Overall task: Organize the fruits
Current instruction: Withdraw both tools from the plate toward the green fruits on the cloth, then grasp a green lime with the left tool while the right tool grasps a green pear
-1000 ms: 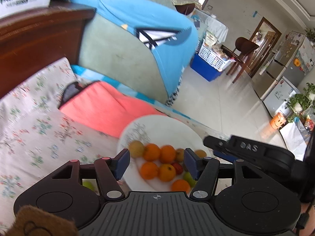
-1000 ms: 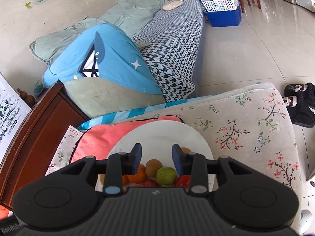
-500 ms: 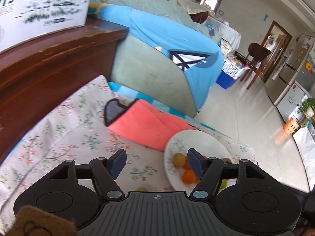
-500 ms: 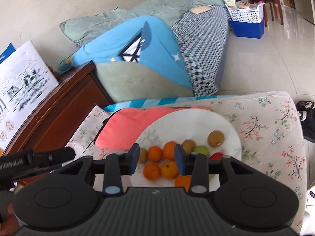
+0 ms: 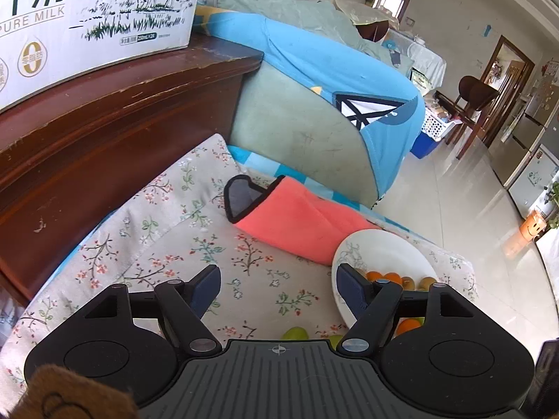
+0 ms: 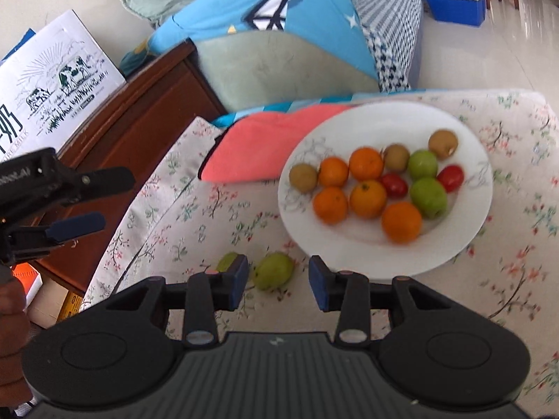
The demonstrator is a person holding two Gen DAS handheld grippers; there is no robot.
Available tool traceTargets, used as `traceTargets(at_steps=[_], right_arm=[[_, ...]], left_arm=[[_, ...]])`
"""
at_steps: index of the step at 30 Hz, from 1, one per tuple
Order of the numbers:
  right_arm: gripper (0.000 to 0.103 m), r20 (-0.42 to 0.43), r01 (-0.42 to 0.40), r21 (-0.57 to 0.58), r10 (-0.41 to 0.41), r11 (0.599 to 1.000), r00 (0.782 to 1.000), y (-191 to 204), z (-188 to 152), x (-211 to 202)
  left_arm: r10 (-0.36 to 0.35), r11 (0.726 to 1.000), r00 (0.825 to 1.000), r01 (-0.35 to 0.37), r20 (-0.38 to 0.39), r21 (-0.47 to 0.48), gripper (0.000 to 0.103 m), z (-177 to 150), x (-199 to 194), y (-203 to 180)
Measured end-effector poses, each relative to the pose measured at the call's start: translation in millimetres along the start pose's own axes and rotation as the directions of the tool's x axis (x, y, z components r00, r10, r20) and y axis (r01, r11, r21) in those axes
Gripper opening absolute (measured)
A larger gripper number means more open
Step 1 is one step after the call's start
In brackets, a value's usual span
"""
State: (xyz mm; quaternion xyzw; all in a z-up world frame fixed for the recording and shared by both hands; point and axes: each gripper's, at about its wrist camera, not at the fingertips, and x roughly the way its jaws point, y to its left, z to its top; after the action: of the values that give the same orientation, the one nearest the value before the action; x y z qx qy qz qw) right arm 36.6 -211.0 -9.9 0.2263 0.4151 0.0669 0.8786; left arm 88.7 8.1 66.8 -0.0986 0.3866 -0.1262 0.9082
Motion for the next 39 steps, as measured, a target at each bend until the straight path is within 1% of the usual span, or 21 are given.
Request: traceTargets(at_steps=[8, 11, 17, 20, 23, 27, 31, 36, 39], right_arm=[[0.040, -0.027, 0.024, -0.011, -0.024, 1.000, 0.999, 8.2, -6.6, 24.6], [0.040, -0.022, 0.029, -0.023, -0.029, 0.999, 0.999, 12.0, -6.7, 29.3], [0.040, 0.003, 0.073, -0.050, -0.073, 0.996, 0.997, 14.3, -9.1, 37.0], [0.033, 0.017, 0.087, -0.082, -0.085, 0.993, 0.996, 17.4, -10.3, 39.1], [0.032, 0.022, 0.084, -0.096, -0.082, 0.992, 0.996, 18.4, -11.4, 39.5], [0.032, 0.008, 0.068, -0.096, -0.067, 0.993, 0.998, 17.1, -10.4, 34.3], [0.032, 0.008, 0.067, -0.095, -0.067, 0.993, 0.998, 12.1, -8.7, 19.7], [0.032, -0.002, 0.074, -0.084, -0.075, 0.994, 0.997, 3.8, -8.4, 4.3], [0.032, 0.001, 0.074, -0.074, -0.074, 0.994, 0.997, -0.4, -7.6, -2.7]], left_arm=[[0.032, 0.999, 0.999, -0.031, -0.032, 0.023, 0.074, -7.4, 3.2, 6.4], [0.046, 0.998, 0.998, -0.045, -0.046, 0.033, 0.074, -10.5, 5.2, 8.4], [0.087, 0.995, 0.993, -0.083, -0.077, 0.059, 0.074, -18.5, 13.9, 13.0], [0.124, 0.990, 0.987, -0.117, -0.100, 0.074, 0.074, -22.4, 21.1, 14.9], [0.139, 0.988, 0.983, -0.129, -0.117, 0.086, 0.074, -25.9, 26.8, 15.0], [0.143, 0.984, 0.982, -0.127, -0.123, 0.124, 0.074, -31.5, 31.0, 12.5], [0.139, 0.978, 0.981, -0.115, -0.133, 0.174, 0.074, -38.4, 36.5, 7.1], [0.094, 0.975, 0.982, -0.057, -0.164, 0.217, 0.073, -49.6, 48.3, -4.3], [0.076, 0.973, 0.984, -0.037, -0.163, 0.229, 0.072, -54.9, 53.5, -10.7]])
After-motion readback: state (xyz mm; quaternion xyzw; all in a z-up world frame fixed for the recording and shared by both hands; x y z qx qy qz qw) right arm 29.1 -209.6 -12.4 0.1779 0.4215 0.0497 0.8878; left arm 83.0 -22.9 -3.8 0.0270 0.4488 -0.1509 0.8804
